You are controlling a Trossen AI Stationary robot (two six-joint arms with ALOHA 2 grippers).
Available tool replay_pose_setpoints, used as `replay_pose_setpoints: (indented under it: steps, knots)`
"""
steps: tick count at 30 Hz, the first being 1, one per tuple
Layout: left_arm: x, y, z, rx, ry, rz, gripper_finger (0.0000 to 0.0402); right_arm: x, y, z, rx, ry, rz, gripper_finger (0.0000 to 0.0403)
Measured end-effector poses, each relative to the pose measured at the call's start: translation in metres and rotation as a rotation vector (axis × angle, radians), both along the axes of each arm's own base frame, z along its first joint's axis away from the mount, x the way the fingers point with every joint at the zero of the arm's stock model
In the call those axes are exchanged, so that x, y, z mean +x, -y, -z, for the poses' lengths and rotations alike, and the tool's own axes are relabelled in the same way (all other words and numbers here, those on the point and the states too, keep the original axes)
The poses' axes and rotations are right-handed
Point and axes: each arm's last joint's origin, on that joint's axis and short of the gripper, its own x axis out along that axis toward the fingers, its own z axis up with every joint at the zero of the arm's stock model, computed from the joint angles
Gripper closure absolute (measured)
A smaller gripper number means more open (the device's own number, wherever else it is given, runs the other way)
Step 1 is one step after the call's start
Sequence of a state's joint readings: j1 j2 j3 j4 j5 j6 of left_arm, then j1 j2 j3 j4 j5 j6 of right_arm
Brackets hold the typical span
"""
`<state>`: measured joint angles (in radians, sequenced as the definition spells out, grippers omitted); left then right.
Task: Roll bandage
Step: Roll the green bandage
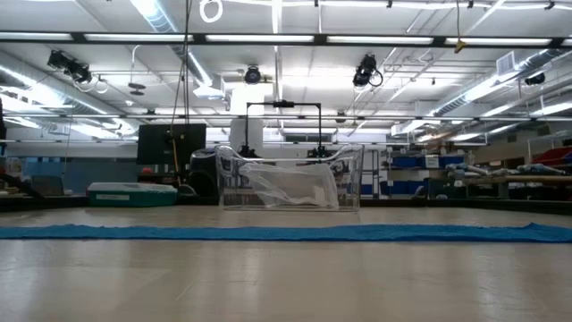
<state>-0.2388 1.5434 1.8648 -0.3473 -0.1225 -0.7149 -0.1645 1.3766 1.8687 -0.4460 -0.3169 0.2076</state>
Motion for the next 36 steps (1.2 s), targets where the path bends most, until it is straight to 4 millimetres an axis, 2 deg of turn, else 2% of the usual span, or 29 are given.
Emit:
replay_pose_setpoints:
  steps: [6,17,21,31,36]
  knots:
    - [-0.001,0.004,0.0,-0.019,-0.005,0.022,0.04,0.0,0.003,0.003,0.015,-0.034,-0.009,0.0403]
    - [0.001,-0.006,0.01,0.087,-0.091,-0.059,0.0396,0.002,-0.018,-0.001,0.175,-0.027,-0.087,0.0403]
    - [0.001,-0.006,0.007,0.129,-0.056,-0.055,0.0389,0.001,-0.022,0.0,0.214,-0.043,-0.104,0.0403]
    - [0.001,-0.006,0.0,0.156,0.013,-0.031,0.0308,0.001,-0.023,0.0,0.216,-0.048,-0.114,0.0403]
    - [-0.009,-0.009,-0.011,0.199,0.03,-0.068,0.0279,-0.001,-0.024,0.004,0.268,-0.112,-0.142,0.0403]
